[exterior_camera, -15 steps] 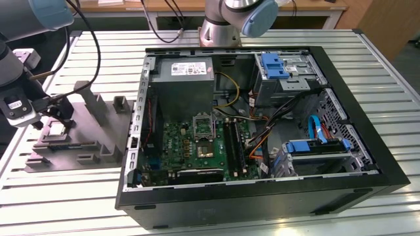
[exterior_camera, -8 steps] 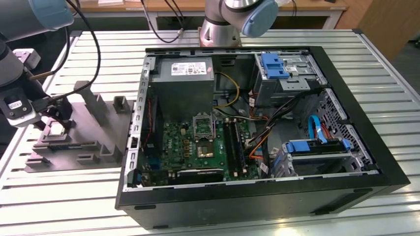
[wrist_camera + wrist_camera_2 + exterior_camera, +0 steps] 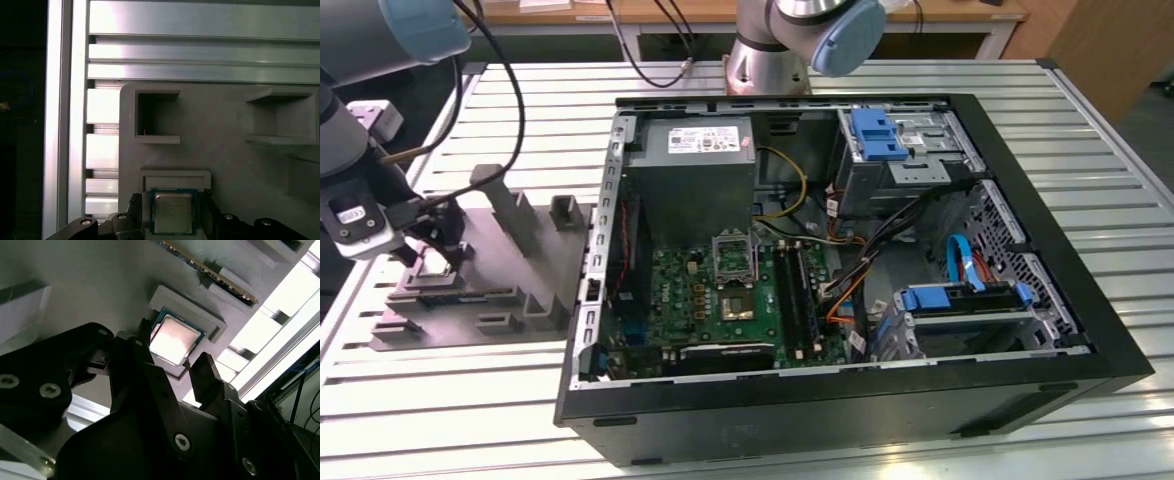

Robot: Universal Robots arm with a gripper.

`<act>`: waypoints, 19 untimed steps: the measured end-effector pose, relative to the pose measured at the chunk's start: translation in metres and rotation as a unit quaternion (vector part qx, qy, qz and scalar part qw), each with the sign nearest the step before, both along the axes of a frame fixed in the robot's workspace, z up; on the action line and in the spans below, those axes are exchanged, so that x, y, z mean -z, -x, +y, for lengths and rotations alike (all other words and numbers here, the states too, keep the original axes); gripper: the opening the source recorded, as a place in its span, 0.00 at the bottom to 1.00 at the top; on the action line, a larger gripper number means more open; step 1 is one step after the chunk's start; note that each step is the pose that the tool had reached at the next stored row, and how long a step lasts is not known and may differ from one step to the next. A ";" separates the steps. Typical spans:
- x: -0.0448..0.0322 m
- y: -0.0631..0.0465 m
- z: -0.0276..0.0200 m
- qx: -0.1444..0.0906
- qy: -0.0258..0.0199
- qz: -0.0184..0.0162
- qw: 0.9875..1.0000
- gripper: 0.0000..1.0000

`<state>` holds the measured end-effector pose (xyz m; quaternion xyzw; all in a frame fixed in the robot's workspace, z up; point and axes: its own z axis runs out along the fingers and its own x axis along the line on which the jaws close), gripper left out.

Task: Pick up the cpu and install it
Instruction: 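Pick up the cpu and move it towards the insertion slot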

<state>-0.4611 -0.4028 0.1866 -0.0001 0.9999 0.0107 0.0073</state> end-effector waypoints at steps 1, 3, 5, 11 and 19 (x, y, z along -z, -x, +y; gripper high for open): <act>0.0002 0.000 0.0000 0.000 0.000 0.000 1.000 0.58; 0.0008 0.000 -0.0001 0.000 0.000 0.000 1.000 0.58; 0.0014 0.000 -0.0002 -0.001 0.001 0.000 1.000 0.58; 0.0028 0.001 -0.0002 -0.001 0.003 0.000 1.000 0.58; 0.0058 0.001 -0.0001 -0.001 0.004 0.000 1.000 0.58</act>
